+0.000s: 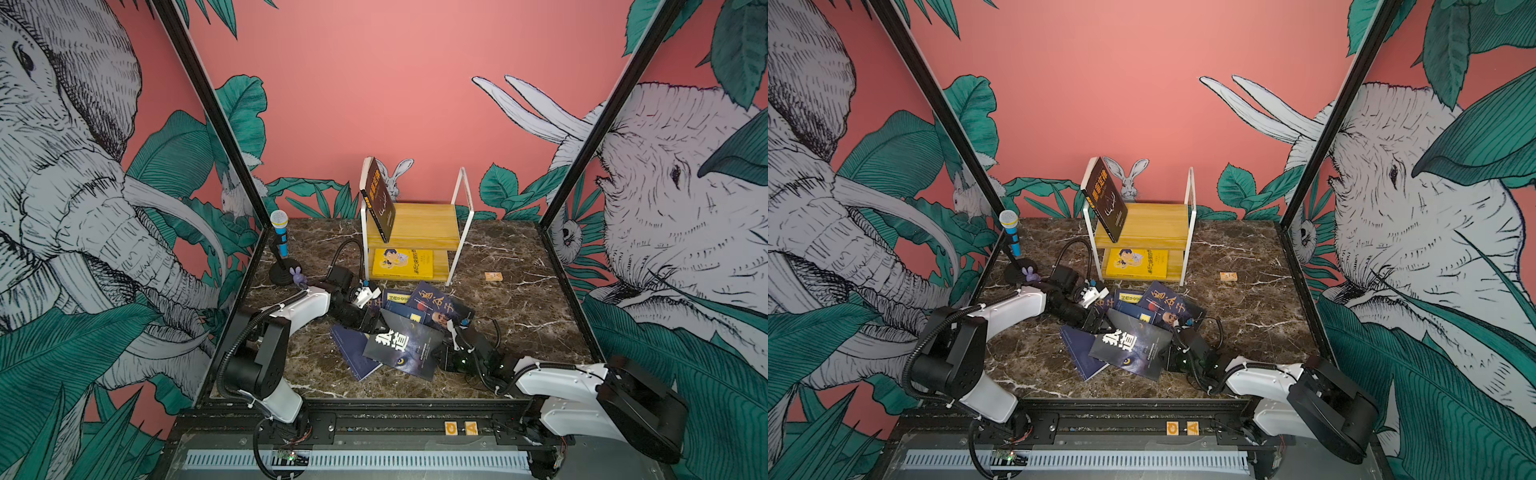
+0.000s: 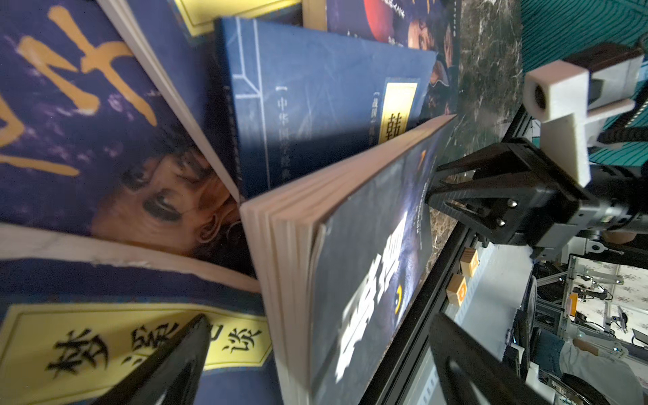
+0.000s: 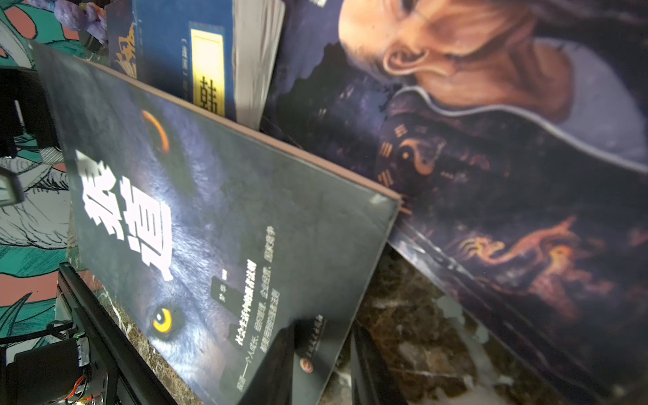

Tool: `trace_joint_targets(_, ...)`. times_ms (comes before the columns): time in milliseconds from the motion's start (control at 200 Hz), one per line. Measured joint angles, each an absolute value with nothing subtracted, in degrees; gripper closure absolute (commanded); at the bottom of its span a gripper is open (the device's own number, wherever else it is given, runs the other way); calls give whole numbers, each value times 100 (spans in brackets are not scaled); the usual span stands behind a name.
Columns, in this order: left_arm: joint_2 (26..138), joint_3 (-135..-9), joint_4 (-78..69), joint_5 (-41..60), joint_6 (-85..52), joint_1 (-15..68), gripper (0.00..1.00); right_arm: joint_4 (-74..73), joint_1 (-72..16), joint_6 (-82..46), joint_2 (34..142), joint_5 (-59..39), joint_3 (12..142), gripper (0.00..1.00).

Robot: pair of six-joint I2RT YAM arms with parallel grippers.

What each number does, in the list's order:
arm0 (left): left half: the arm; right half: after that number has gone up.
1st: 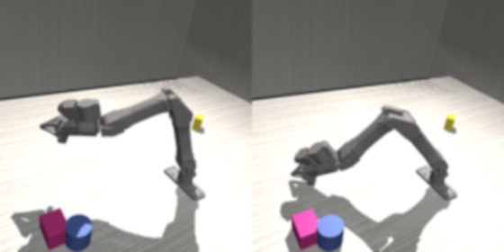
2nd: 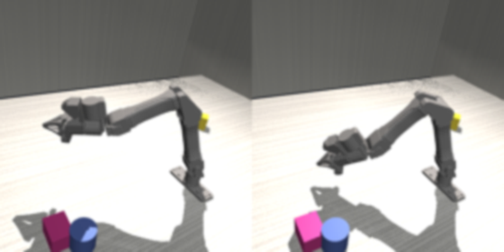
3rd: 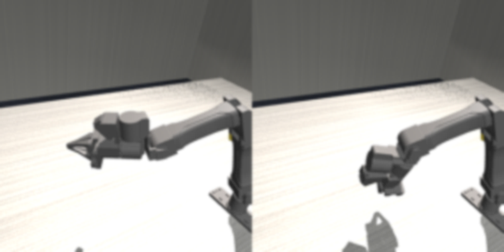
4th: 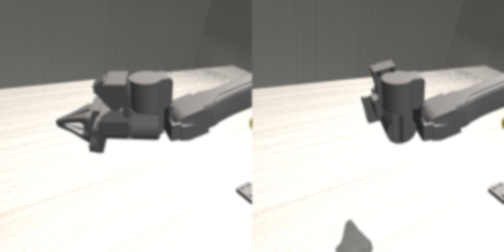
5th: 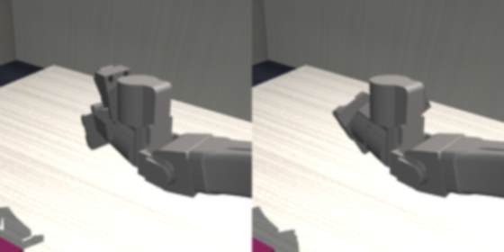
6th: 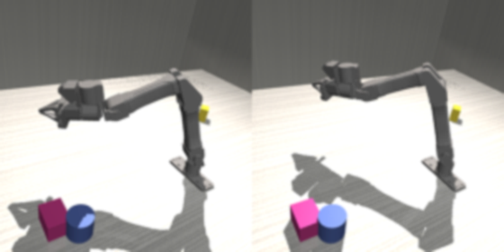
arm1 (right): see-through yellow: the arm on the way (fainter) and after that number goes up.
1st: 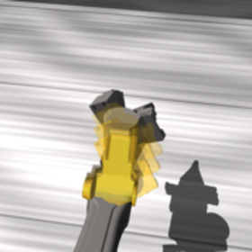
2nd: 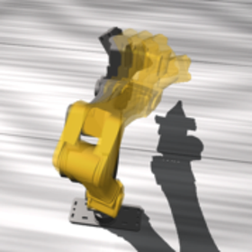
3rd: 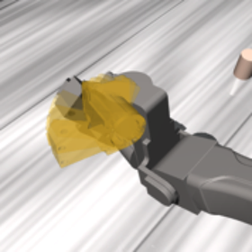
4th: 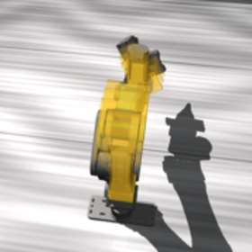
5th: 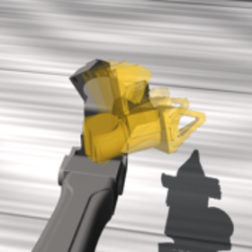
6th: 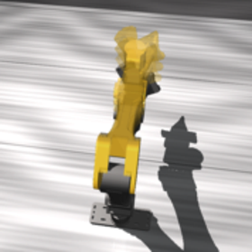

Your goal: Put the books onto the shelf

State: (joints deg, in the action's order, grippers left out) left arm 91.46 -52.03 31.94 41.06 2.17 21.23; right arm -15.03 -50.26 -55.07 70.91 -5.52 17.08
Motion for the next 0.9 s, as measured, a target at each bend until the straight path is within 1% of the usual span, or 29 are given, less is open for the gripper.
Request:
trace_joint_targets(65,9146,-5205,3208,4134,211,2123,16,-1468,-5030,-5496,7091,-552,1732,73)
trace_joint_targets(125,9148,-5225,3242,4174,209,2123,22,-1466,-5046,-5507,7091,-537,1739,74)
trace_joint_targets(255,9148,-5238,3267,4438,123,2126,28,-1544,-5083,-5509,7137,-517,1739,75)
trace_joint_targets(315,9148,-5238,3267,4525,102,2132,35,-1570,-5092,-5509,7153,-515,1739,75)
trace_joint_targets(395,9146,-5238,3280,4576,69,2134,40,-1610,-5103,-5518,7192,-510,1739,75)
trace_joint_targets(505,9089,-5234,3295,4641,49,2128,51,-1804,-5129,-5551,7397,-510,1780,75)
trace_joint_targets(575,9006,-5229,3291,4694,27,2128,61,-1806,-5135,-5551,7531,-517,1905,76)
trace_joint_targets(650,8910,-5229,3297,4722,12,2123,68,-1844,-5162,-5557,7623,-517,1979,76)
trace_joint_targets(735,8799,-5223,3295,4748,-3,2123,78,-1914,-5183,-5557,7658,-513,1981,76)
trace_joint_targets(810,8709,-5201,3282,4788,12,2126,93,-1791,-5183,-5531,7666,-513,2075,76)
trace_joint_targets(850,8656,-5190,3306,4805,-10,2123,98,-1658,-5186,-5507,7660,-513,2150,76)
trace_joint_targets(870,8630,-5188,3306,4810,8,2123,100,-1594,-5190,-5492,7649,-510,2182,75)
trace_joint_targets(900,8597,-5186,3312,4818,-21,2123,100,-1516,-5194,-5481,7616,-495,2215,75)
